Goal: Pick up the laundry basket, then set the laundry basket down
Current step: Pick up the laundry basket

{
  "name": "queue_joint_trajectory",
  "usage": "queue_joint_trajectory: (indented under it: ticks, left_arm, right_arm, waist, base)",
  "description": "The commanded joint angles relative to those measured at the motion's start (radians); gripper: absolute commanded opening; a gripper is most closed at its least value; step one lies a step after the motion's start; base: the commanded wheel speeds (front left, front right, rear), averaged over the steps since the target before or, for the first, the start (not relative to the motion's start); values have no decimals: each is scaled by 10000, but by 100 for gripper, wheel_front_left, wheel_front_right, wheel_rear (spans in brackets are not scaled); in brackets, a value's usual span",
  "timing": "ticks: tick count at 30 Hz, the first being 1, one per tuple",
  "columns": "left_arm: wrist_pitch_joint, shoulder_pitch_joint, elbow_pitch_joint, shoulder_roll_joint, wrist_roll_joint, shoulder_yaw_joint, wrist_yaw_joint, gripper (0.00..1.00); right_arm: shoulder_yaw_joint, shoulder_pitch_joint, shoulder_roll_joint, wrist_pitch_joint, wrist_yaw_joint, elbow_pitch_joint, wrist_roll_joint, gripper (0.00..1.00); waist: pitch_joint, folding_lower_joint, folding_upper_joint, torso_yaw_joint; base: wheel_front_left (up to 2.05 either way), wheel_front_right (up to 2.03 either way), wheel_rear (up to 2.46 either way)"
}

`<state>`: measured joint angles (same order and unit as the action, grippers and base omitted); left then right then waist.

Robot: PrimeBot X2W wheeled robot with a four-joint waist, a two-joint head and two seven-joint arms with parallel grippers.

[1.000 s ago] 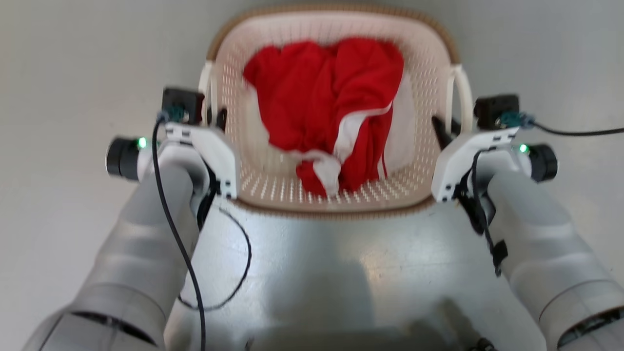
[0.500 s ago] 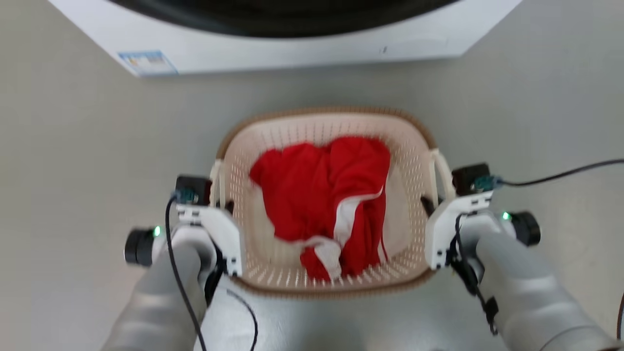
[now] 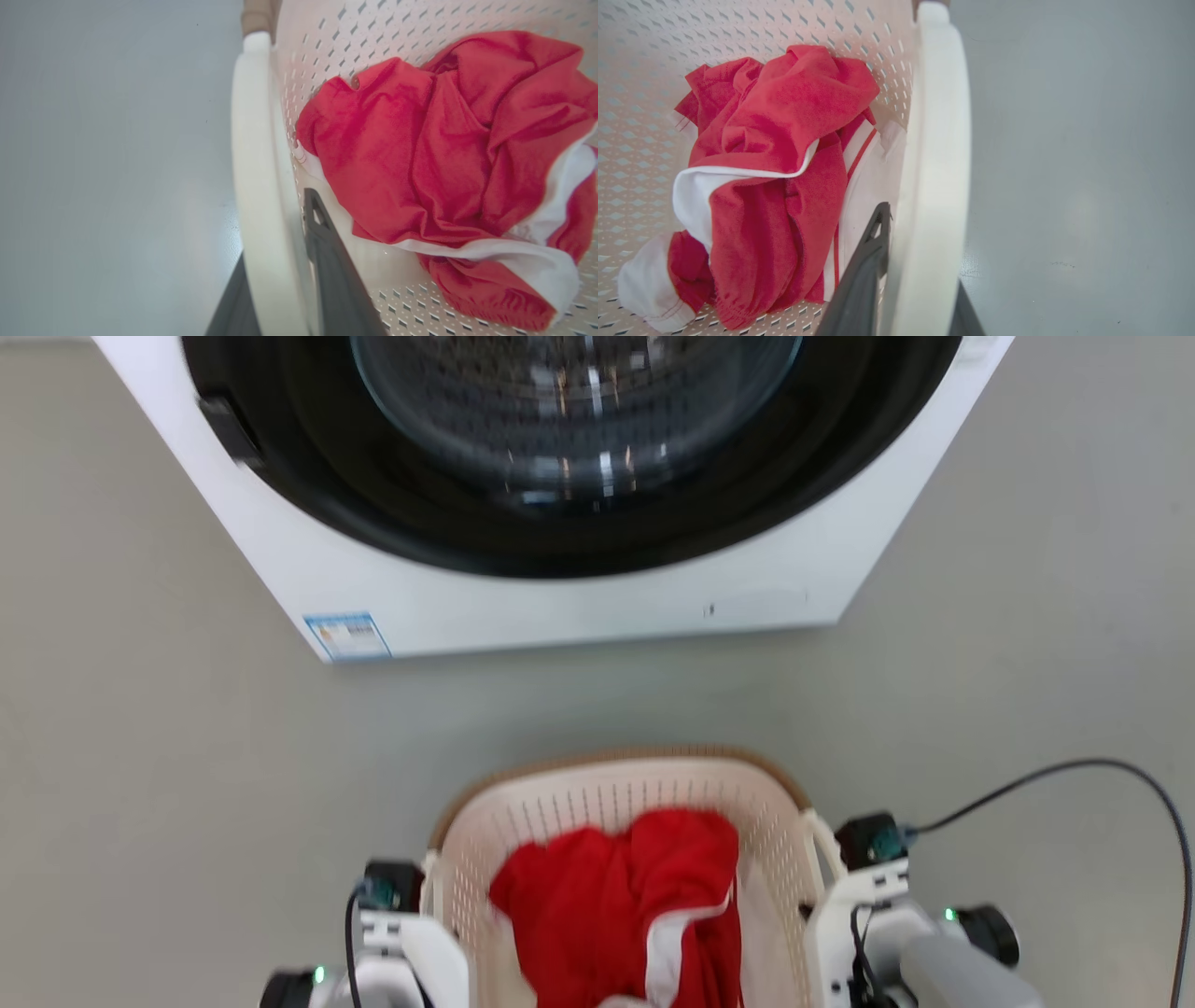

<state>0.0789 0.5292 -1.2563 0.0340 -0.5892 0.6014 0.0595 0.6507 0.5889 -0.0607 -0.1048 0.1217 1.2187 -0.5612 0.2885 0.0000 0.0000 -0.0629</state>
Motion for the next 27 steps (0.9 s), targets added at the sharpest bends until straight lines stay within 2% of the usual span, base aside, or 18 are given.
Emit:
queue_joint_trajectory:
  ticks: [1,13,27]
  left_arm:
    - [0,-236,273,163,-112,-14,-26,0]
    - [-554,-1727,903,163,-1184,1163,-470,0]
    - [-536,-1957,1013,162,-1958,1816,-758,0]
  right_arm:
    - [301,-296,105,-10,90,-248,-59,0]
    - [969,-1537,105,-632,90,-400,-608,0]
    - [1300,-1778,105,-779,90,-484,-986,0]
  waist:
    - [-772,0,0,52]
    - [-2668,0,0,284]
    - [-3080,0,0,420]
  base:
    - [0,0,0]
    - [0,0,0]
    - [0,0,0]
